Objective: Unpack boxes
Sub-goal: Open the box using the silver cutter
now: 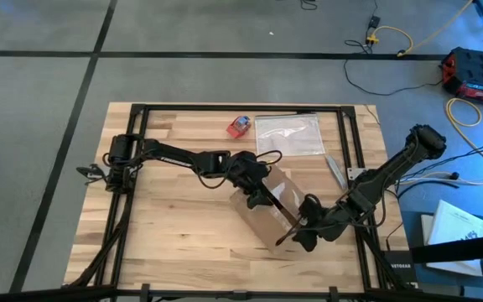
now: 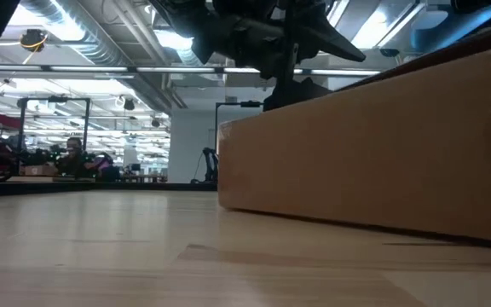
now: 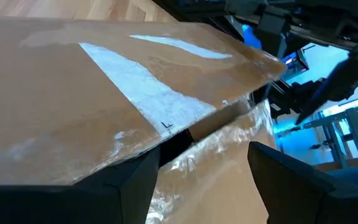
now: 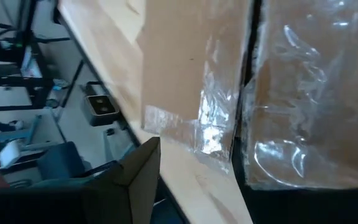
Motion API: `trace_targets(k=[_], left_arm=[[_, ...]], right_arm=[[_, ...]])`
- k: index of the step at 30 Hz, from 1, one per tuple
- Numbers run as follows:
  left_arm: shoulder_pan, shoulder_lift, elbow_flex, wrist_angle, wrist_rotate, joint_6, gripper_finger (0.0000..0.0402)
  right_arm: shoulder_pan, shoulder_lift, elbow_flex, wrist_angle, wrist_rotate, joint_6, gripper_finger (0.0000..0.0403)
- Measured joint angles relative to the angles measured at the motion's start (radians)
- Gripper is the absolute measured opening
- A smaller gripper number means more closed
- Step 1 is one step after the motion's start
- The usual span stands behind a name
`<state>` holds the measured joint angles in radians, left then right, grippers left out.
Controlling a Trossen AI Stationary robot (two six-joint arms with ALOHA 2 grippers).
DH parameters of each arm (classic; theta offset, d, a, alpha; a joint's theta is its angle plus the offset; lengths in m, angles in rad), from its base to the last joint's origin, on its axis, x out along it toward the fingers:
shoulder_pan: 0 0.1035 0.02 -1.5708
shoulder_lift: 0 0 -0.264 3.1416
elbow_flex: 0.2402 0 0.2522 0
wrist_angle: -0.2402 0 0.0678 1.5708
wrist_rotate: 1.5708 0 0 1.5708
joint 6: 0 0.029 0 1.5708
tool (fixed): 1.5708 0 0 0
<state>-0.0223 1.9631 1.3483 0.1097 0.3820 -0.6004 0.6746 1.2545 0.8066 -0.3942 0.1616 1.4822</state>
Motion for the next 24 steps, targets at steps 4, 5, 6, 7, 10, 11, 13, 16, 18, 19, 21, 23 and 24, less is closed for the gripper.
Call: trace_targets(k=[4,5,6,7,10,11,13,16,18,19,21,23,24], left_arm=[[0.0,0.0,0.001,0.005,0.0,-0.018,0.0234],[0.0,0.0,0.003,0.006,0.0,-0.027,0.0234],[0.0,0.0,0.005,0.006,0.0,-0.035,0.0234],[0.0,0.0,0.007,0.006,0.0,-0.044,0.0234],[0.0,0.0,0.025,0.002,-0.001,-0.076,0.0234],[0.0,0.0,0.036,0.002,-0.002,-0.082,0.0234],[0.0,0.001,0.063,0.001,-0.007,-0.089,0.0234],[0.0,0.001,0.106,0.007,-0.013,-0.076,0.0234],[0.0,0.001,0.133,0.013,-0.012,-0.065,0.0234],[0.002,0.001,0.144,0.015,-0.004,-0.061,0.0234],[0.0,0.001,0.164,0.034,0.024,-0.061,0.0234],[-0.004,0.0,0.178,0.029,0.03,-0.06,0.0234],[-0.005,0.0,0.183,0.029,0.03,-0.057,0.0234]], right_arm=[[0.0,0.0,0.0,0.014,0.0,-0.02,0.0182],[0.0,0.0,0.0,0.018,0.0,-0.022,0.0182],[0.0,0.0,0.0,0.023,0.0,-0.025,0.0182],[0.0,0.0,0.0,0.027,0.0,-0.027,0.0182],[0.0,0.0,0.0,0.05,-0.002,-0.041,0.0182],[0.0,0.0,0.002,0.065,-0.004,-0.049,0.0182],[0.0,-0.001,0.003,0.084,-0.007,-0.057,0.0182],[0.0,-0.001,0.003,0.106,-0.007,-0.081,0.0182],[0.0,-0.001,0.004,0.123,-0.003,-0.091,0.0182],[0.0,-0.001,0.004,0.123,0.007,-0.098,0.0182],[-0.006,-0.001,0.003,0.115,0.036,-0.109,0.0182],[-0.01,0.0,0.003,0.113,0.056,-0.111,0.0182],[-0.012,0.0,0.003,0.113,0.056,-0.11,0.0182]])
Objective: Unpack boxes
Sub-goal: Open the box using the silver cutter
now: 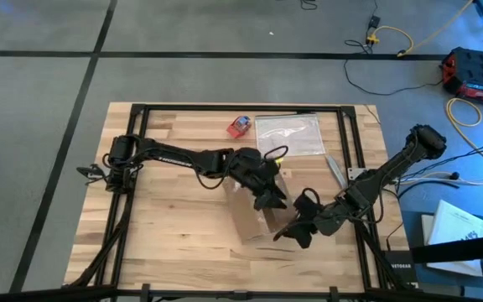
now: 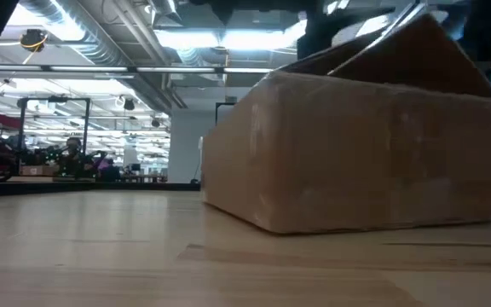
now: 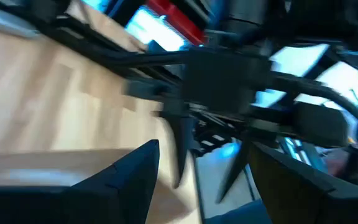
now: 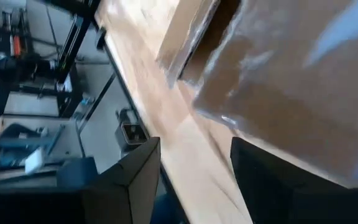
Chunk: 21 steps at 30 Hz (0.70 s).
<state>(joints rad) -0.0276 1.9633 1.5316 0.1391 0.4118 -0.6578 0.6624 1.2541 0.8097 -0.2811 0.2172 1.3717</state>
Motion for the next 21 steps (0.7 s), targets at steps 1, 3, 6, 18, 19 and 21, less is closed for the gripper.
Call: trace_targets(k=[1,3,6,18,19,21], left_arm=[[0.001,0.0,0.001,-0.006,-0.002,0.006,0.0234],[0.005,0.0,0.002,-0.012,-0.016,0.015,0.0234],[0.007,0.0,0.002,-0.015,-0.022,0.019,0.0234],[-0.006,-0.011,0.002,-0.023,-0.019,0.11,0.0234],[-0.007,-0.023,0.002,-0.03,-0.019,0.153,0.0234],[-0.014,-0.034,0.002,-0.042,-0.018,0.251,0.0234]], right_arm=[[-0.004,0.0,0.0,0.0,-0.002,0.0,0.0182],[-0.006,0.0,0.0,0.001,-0.008,0.002,0.0182],[-0.008,0.0,0.0,0.001,0.007,0.0,0.0182],[-0.038,-0.01,0.14,-0.004,0.08,-0.552,0.0182],[-0.046,-0.01,0.148,-0.033,0.081,-0.595,0.0182],[-0.063,-0.01,0.16,-0.068,0.083,-0.671,0.0182]])
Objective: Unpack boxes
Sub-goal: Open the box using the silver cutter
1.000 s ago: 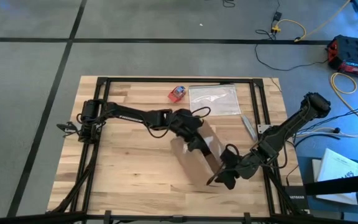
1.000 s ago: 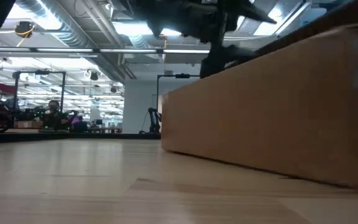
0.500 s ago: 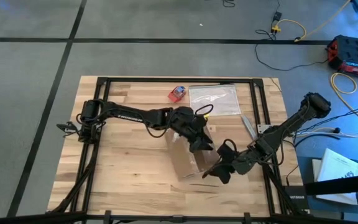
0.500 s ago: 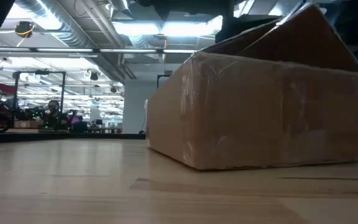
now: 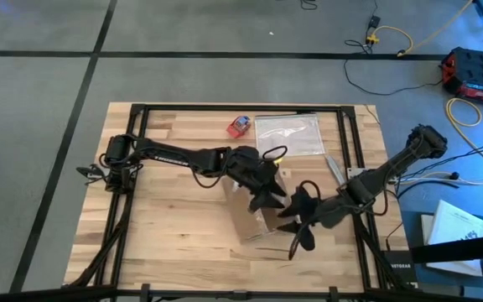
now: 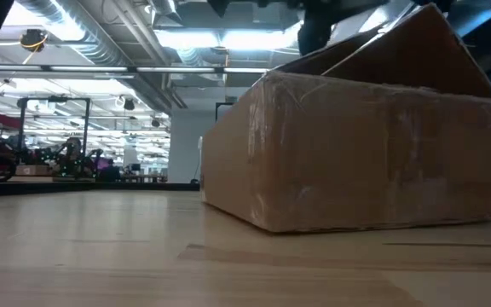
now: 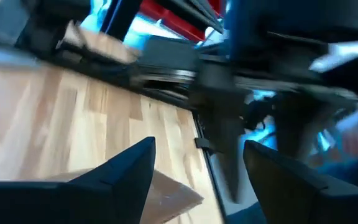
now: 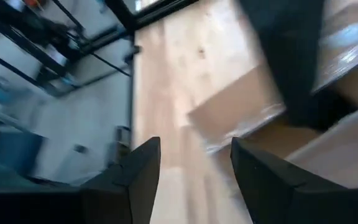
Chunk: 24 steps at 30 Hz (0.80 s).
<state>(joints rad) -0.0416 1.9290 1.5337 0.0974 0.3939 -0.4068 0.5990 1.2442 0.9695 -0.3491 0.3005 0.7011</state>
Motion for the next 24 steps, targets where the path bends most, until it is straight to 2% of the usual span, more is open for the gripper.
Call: trace_targets(k=[6,10,14,16,24], left_arm=[[-0.031,-0.045,0.0,-0.143,-0.037,0.236,0.0234],[-0.066,-0.104,0.0,-0.362,-0.2,0.392,0.0234],[-0.094,-0.145,-0.001,-0.503,-0.327,0.373,0.0234],[-0.1,-0.152,-0.001,-0.515,-0.333,0.345,0.0234],[-0.07,-0.136,-0.001,-0.539,-0.405,0.193,0.0234]], right_arm=[[-0.013,0.0,0.04,-0.02,-0.001,-0.294,0.0182],[-0.02,0.003,0.083,-0.117,-0.005,-0.382,0.0182],[-0.057,0.025,0.158,-0.249,-0.039,-0.441,0.0182],[-0.078,0.053,0.205,-0.313,-0.045,-0.491,0.0182],[-0.18,0.243,0.413,-0.447,-0.179,-0.628,0.0182]])
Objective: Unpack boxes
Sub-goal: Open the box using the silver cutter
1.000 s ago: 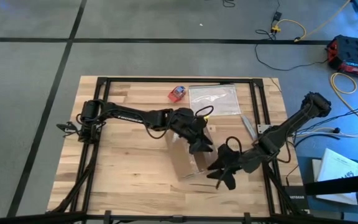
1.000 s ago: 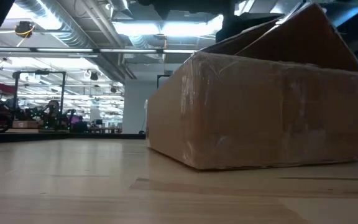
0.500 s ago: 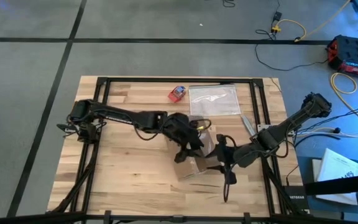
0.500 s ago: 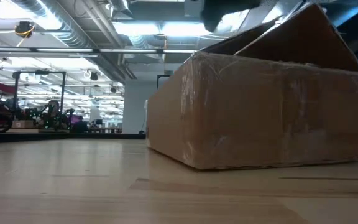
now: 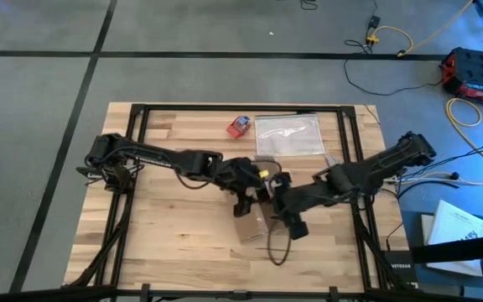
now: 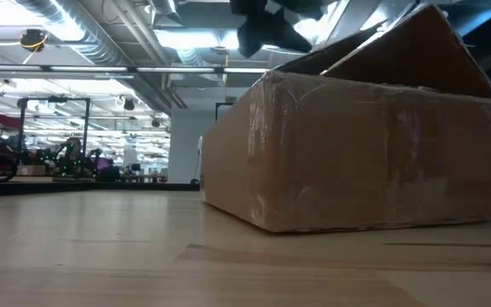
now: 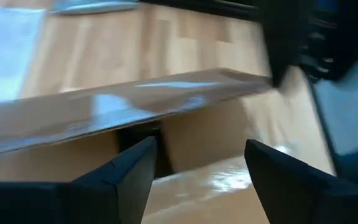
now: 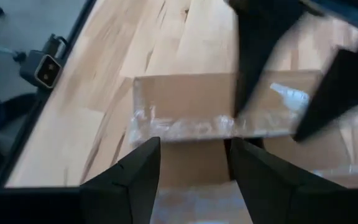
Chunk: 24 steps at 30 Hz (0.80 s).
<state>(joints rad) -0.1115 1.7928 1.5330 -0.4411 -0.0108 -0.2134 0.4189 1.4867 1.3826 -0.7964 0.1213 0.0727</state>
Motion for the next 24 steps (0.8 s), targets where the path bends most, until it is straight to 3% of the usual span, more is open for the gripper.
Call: trace_targets(k=[9,24], left_arm=[[0.055,0.009,0.0,-0.088,-0.014,0.01,0.0234],[0.096,0.053,0.0,-0.028,-0.022,0.037,0.0234]], right_arm=[[-0.022,0.152,0.171,-0.222,-0.026,-0.125,0.0182],[-0.042,0.189,0.195,-0.245,-0.01,-0.177,0.0181]])
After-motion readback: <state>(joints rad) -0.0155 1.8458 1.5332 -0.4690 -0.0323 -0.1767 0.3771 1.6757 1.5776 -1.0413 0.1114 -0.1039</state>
